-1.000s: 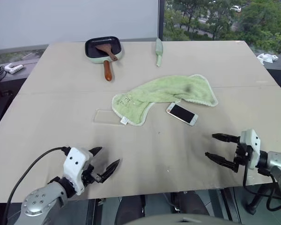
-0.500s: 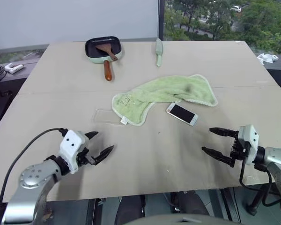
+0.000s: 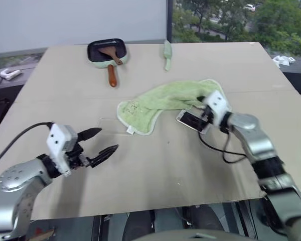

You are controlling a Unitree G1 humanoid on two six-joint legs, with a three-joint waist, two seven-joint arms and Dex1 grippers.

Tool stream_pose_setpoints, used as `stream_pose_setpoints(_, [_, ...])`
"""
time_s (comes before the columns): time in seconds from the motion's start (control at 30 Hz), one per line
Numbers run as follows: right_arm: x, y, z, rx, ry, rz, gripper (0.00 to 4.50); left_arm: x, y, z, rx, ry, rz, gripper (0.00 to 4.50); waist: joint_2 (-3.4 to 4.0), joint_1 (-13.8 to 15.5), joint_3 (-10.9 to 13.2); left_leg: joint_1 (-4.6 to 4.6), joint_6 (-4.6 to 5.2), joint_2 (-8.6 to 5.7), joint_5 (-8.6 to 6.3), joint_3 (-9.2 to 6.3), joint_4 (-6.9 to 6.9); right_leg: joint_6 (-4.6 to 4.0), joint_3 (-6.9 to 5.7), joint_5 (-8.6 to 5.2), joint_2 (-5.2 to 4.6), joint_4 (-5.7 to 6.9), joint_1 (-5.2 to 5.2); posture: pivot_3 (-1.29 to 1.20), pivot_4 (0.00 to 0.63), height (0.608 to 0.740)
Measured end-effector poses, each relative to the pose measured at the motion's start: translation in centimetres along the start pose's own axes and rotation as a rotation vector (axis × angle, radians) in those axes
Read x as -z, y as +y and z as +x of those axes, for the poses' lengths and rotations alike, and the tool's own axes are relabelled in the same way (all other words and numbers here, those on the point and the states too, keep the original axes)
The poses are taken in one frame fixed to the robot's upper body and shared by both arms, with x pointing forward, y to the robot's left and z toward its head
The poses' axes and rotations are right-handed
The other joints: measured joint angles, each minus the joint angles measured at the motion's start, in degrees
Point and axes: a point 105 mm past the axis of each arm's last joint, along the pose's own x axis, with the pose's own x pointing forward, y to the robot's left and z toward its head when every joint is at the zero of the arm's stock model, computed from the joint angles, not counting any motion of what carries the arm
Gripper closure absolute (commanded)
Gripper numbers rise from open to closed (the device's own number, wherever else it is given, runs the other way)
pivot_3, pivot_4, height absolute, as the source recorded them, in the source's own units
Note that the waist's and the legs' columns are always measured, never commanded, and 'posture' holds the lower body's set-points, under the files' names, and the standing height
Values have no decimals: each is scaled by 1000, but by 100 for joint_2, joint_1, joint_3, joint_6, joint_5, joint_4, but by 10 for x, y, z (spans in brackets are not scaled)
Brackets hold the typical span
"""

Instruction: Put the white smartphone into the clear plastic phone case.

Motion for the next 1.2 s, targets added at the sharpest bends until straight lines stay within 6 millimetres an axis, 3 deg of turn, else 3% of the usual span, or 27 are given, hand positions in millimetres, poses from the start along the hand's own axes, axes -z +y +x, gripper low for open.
stream_pose_setpoints(0.07, [-2, -6, 27, 42, 40, 37, 0, -3, -5, -4, 13, 26, -15, 41, 4, -35, 3, -37, -2, 0, 1, 7, 9, 3, 6, 3, 0, 5, -40, 0, 150, 740])
stream_pose_setpoints(0.17, [-6, -8, 50, 63, 78, 53, 0, -10, -7, -7, 0, 19, -21, 41, 6, -14, 3, -59, -3, 3, 1, -1, 9, 3, -12, 2, -2, 0, -52, 0, 150, 740])
stream_pose_setpoints(0.27, [-2, -4, 62, 64, 108, 54, 1180, -15, -6, -10, -35, 6, -36, 0, 8, -2, 4, -85, -4, 4, 1, -3, 13, 3, -28, 2, -10, -1, -67, 0, 150, 740])
stream_pose_setpoints(0.5, [5, -5, 63, 56, 112, 74, 4475, -18, -9, -8, -51, -5, -49, 0, 10, -15, 4, -86, -5, -1, 2, -9, 31, 4, -37, 5, -21, 14, -64, 0, 150, 740])
stream_pose_setpoints(0.63, [1, -16, 57, 92, 86, 81, 4475, -23, -7, -5, -58, -25, -43, 0, 12, -7, 5, -90, -7, -2, 3, -17, 30, 4, -45, 5, -23, 15, -64, 0, 150, 740])
stream_pose_setpoints(0.8, [-40, -78, 17, 272, -92, 75, 4475, -35, -5, 1, -52, -67, -27, 0, 25, 19, 13, -109, -7, -6, 3, -35, 29, 5, -69, 5, -33, 4, -66, 0, 150, 740])
stream_pose_setpoints(0.87, [-52, -118, -23, 394, -121, 36, 4475, -39, -8, 6, -29, -82, -31, 0, 25, 45, 12, -110, -7, -8, 3, -42, 28, 6, -78, 4, -36, 2, -63, 0, 150, 740])
stream_pose_setpoints(0.9, [-52, -129, -35, 430, -115, 28, 4475, -38, -9, 8, -18, -82, -35, 0, 25, 46, 12, -110, -7, -8, 3, -43, 27, 6, -79, 4, -36, 1, -62, 0, 150, 740])
stream_pose_setpoints(0.97, [-26, -163, -87, 558, -1, -38, 4475, -43, -15, 19, 30, -99, -30, 0, 27, 136, 14, -106, -6, -13, 3, -51, 29, 6, -87, 3, -37, -9, -48, 0, 150, 740])
stream_pose_setpoints(1.07, [9, -188, -136, 680, 153, -50, 3379, -44, -18, 26, 58, -102, -34, 0, 40, 97, 21, -94, -5, -15, 3, -37, 30, 7, -64, 4, -33, -2, -46, 0, 150, 740])
stream_pose_setpoints(1.1, [15, -191, -142, 694, 180, -44, 2973, -45, -19, 27, 66, -106, -31, 0, 40, 53, 21, -90, -5, -13, 4, -36, 30, 7, -58, 4, -29, 1, -46, 0, 150, 740])
stream_pose_setpoints(1.2, [42, -203, -176, 797, 318, -18, 1333, -50, -20, 33, 89, -120, -16, 0, 44, -30, 19, -81, -7, -12, 5, -39, 30, 8, -44, 4, -18, 6, -45, 0, 150, 740])
